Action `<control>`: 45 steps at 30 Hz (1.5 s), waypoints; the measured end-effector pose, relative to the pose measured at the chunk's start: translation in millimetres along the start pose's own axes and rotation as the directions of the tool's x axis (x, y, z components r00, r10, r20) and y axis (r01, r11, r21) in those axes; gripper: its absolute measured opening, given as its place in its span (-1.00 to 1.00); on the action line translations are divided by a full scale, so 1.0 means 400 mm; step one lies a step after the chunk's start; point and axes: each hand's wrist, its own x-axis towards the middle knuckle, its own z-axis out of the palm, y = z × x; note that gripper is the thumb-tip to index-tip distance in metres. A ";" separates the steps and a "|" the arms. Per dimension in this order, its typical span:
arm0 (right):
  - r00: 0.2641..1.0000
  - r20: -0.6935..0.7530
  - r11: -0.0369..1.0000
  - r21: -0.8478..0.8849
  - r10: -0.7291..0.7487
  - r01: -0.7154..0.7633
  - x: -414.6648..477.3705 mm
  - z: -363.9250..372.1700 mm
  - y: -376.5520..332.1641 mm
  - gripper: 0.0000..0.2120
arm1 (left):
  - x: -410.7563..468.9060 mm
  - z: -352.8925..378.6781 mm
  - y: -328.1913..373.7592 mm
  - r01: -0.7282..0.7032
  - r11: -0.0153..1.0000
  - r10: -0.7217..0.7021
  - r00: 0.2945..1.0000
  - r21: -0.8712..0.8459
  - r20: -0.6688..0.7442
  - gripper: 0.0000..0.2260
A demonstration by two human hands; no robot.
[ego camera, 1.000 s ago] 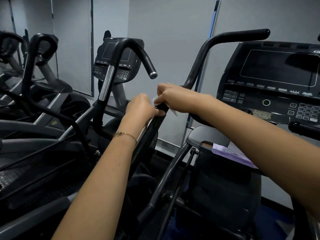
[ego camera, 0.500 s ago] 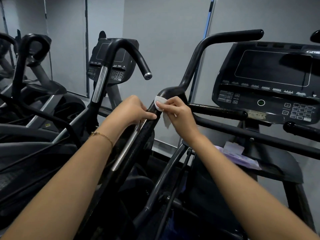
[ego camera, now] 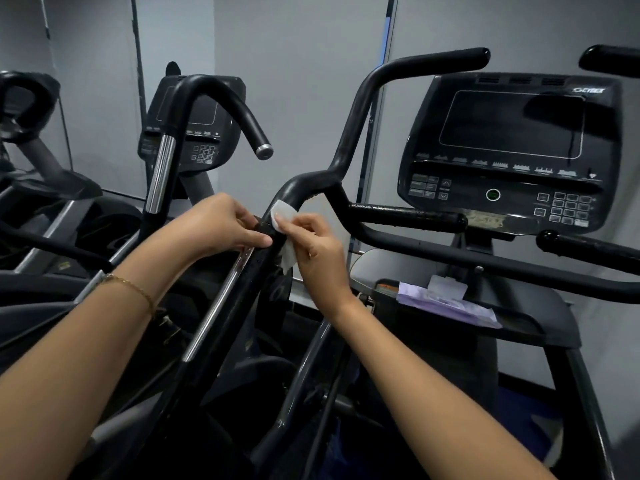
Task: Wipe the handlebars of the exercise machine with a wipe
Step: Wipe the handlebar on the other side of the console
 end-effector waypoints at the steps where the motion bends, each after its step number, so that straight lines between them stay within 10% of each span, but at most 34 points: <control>1: 0.999 -0.008 0.998 0.052 0.042 -0.041 0.002 0.001 0.008 -0.75 | 0.001 0.000 -0.001 0.003 1.000 -0.003 1.000 0.012 -0.003 -0.79; 7: 0.801 -0.253 0.764 0.544 0.542 -0.345 0.118 0.028 0.065 -0.75 | 0.003 0.005 0.008 0.020 0.991 -0.016 1.000 0.129 -0.025 -0.80; 12: 0.361 0.100 0.048 0.924 0.927 -0.380 0.147 0.016 0.199 -0.72 | 0.005 0.002 0.016 0.039 0.984 -0.034 0.999 0.176 -0.030 -0.80; 18: 0.308 0.257 -0.120 0.909 0.916 -0.400 0.241 0.034 0.237 -0.84 | 0.017 -0.005 0.020 0.060 0.982 -0.062 0.998 0.181 0.007 -0.79; 25: 0.331 0.400 -0.147 0.798 0.854 -0.584 0.257 -0.042 0.251 -0.58 | 0.025 -0.002 0.018 0.064 0.978 -0.064 0.998 0.199 -0.006 -0.79; 36: 0.364 0.434 0.030 0.608 0.824 -0.793 0.306 -0.119 0.174 -0.80 | 0.025 -0.005 0.030 0.087 0.975 -0.093 0.995 0.206 0.022 -0.78; 41: 0.698 0.019 0.604 0.485 0.716 -0.633 0.229 -0.037 0.158 -0.84 | 0.017 -0.001 0.032 0.080 0.979 -0.084 0.996 0.190 0.010 -0.77; 45: 0.711 -0.148 0.666 0.519 0.687 -0.536 0.196 0.002 0.169 -0.93 | 0.009 0.003 0.036 0.079 0.981 -0.079 0.997 0.179 -0.009 -0.78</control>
